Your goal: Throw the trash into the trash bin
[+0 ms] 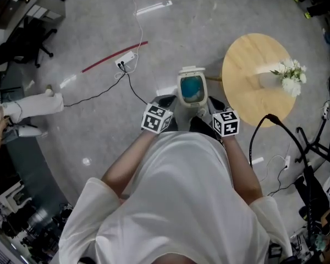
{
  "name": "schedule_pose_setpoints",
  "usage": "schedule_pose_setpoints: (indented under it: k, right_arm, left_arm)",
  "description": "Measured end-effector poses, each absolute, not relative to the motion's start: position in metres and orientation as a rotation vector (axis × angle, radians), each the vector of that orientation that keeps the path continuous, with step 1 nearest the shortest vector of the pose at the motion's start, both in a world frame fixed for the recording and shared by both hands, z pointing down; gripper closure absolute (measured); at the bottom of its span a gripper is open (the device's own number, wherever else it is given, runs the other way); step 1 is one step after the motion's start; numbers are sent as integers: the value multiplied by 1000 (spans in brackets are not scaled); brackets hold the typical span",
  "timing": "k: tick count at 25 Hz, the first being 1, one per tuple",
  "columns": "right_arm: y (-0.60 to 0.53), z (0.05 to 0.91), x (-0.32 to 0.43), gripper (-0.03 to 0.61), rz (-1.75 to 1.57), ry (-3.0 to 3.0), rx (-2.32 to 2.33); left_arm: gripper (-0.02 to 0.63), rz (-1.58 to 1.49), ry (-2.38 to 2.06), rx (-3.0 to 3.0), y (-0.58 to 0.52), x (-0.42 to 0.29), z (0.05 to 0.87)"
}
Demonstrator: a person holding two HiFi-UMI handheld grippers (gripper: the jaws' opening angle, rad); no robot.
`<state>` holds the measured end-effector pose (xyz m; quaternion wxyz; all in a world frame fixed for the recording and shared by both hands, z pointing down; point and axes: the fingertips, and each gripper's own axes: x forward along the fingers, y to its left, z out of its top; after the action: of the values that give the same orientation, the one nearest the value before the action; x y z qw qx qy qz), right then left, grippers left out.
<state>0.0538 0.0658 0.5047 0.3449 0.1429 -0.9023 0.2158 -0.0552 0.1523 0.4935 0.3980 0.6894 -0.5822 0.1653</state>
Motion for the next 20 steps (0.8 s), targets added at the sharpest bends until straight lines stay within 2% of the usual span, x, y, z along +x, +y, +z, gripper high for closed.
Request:
schedule_pose_setpoints:
  k: [20]
  right_arm:
    - [53, 474, 73, 577, 565, -2406, 453]
  left_arm:
    - [609, 400, -1500, 1808, 132, -55, 465]
